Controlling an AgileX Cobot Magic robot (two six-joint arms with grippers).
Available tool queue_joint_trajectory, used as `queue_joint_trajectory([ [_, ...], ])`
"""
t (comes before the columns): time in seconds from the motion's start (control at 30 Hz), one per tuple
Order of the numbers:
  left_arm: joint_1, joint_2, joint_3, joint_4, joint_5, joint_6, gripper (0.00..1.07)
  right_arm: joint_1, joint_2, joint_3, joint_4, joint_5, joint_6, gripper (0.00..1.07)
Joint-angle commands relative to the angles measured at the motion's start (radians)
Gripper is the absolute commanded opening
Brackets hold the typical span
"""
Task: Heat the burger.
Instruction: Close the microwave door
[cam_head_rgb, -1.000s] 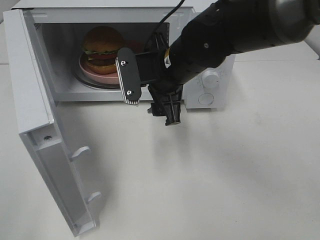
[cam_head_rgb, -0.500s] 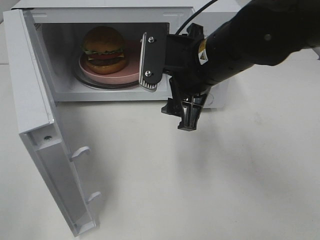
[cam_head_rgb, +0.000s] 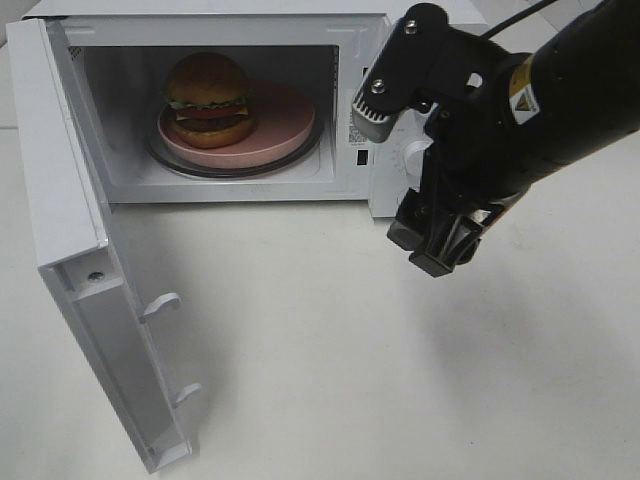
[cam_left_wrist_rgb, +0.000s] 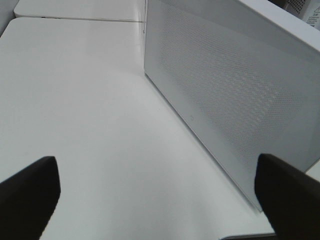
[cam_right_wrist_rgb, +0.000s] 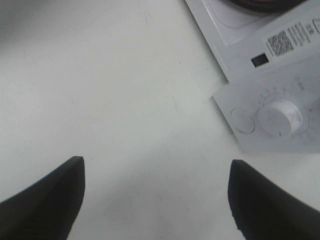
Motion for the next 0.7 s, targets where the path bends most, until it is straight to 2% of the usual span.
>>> queue_joint_trajectory([
  [0.03,0.003,-0.015,0.002,0.002,-0.014,-0.004,0.98,-0.001,-0.037,0.004,-0.003,0.071,0.065,0.76],
  [0.2,0.003,-0.015,0.002,0.002,-0.014,-0.004,0.98,-0.001,-0.085,0.004,-0.002,0.188,0.150,0.76],
  [0.27,0.003,-0.015,0.002,0.002,-0.014,-0.004,0.98,-0.001,-0.137,0.004,-0.001,0.313,0.205,0.76],
  [0.37,0.003,-0.015,0.002,0.002,-0.014,-0.004,0.98,-0.001,-0.176,0.004,-0.001,0.389,0.232,0.76],
  [0.7,0.003,-0.015,0.002,0.002,-0.014,-0.004,0.98,-0.001,-0.328,0.004,0.004,0.483,0.267,0.76],
])
